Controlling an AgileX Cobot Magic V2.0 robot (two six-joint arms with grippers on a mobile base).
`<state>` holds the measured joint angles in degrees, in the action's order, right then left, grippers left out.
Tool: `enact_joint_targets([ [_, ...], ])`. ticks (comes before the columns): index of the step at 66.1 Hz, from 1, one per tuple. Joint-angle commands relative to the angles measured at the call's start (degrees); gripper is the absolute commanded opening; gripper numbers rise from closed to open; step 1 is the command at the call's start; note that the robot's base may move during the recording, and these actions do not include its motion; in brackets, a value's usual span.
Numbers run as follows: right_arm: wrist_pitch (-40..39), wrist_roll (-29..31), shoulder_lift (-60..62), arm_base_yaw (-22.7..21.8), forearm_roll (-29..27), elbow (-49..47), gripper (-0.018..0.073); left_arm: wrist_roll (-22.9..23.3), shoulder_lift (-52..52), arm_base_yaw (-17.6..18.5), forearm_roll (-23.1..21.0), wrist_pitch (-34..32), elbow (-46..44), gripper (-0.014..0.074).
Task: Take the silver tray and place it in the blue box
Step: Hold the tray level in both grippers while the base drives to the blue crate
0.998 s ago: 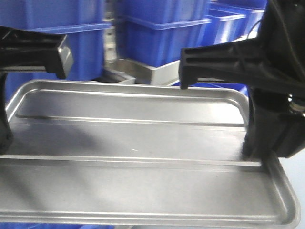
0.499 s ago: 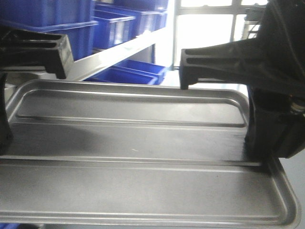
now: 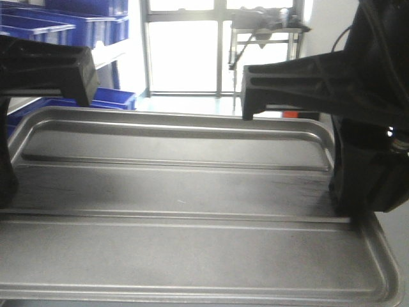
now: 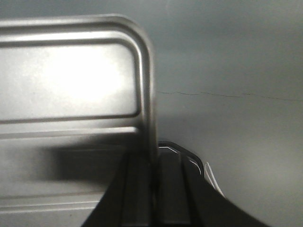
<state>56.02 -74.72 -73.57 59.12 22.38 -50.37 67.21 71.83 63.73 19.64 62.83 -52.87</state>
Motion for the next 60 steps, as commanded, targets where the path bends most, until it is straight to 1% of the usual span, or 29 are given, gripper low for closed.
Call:
enact_joint_targets([
  [1, -2.7, -0.1, 1.6, 0.2, 1.9, -1.4, 0.0062, 0.7, -1.5, 0.6, 0.2, -2.8, -1.7, -0.0008],
  [60, -2.7, -0.1, 1.6, 0.2, 1.9, -1.4, 0.0062, 0.7, -1.5, 0.6, 0.2, -2.8, -1.7, -0.0008],
])
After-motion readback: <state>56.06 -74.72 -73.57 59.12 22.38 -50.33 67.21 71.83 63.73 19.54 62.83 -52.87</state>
